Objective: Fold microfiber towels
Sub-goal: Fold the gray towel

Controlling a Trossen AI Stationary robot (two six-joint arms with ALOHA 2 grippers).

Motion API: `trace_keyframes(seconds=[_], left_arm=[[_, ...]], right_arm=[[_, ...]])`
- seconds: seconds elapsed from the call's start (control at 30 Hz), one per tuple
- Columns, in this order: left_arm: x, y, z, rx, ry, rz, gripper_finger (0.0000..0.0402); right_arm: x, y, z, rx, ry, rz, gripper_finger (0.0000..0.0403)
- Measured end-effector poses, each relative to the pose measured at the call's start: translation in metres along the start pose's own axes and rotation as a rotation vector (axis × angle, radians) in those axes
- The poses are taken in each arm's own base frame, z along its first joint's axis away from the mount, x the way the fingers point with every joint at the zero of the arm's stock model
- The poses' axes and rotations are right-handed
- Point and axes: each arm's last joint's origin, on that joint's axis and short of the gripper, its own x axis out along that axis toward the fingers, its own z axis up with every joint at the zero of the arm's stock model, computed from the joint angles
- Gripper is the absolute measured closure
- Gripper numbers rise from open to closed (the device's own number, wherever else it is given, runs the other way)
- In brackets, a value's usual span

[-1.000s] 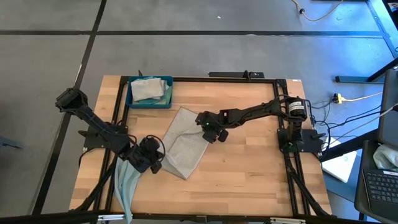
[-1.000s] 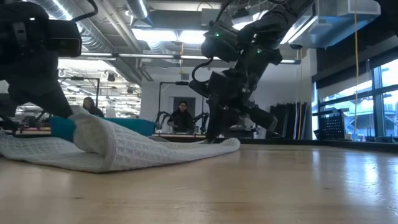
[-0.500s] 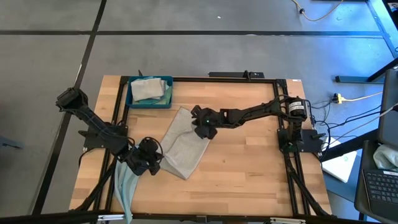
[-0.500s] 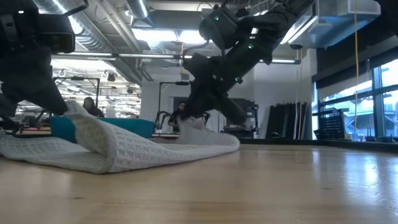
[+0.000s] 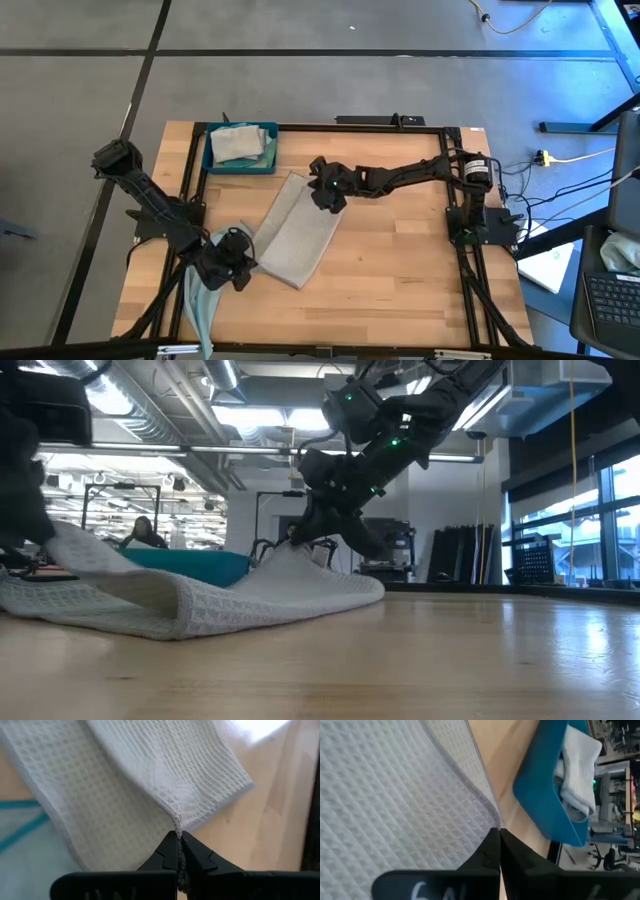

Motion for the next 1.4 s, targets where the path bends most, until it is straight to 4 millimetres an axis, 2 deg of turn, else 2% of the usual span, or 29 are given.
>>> trace_keyframes(seconds=[0.37,0.57,0.93,1.1,1.4], left_arm=[[-0.016,0.0,-0.011,-0.021,-0.072,-0.023,0.0401],[-0.02,0.011,-0.019,-0.122,-0.039,0.069,0.0401],[-0.021,0.01,-0.021,-0.144,-0.033,0.054,0.0401],[-0.021,0.01,-0.021,-0.144,-0.027,0.054,0.0401],[-0.021,0.01,-0.022,-0.149,-0.004,0.056,0.0401]], right_arm=[[0.0,-0.022,0.002,0.053,-0.1,-0.18,0.0401],[0.0,-0.022,0.0,0.055,-0.09,-0.171,0.0401],[0.002,-0.024,-0.005,0.106,-0.204,-0.093,0.04],[0.002,-0.025,-0.007,0.129,-0.201,-0.093,0.04],[0.004,-0.033,-0.021,0.236,-0.175,-0.103,0.04]])
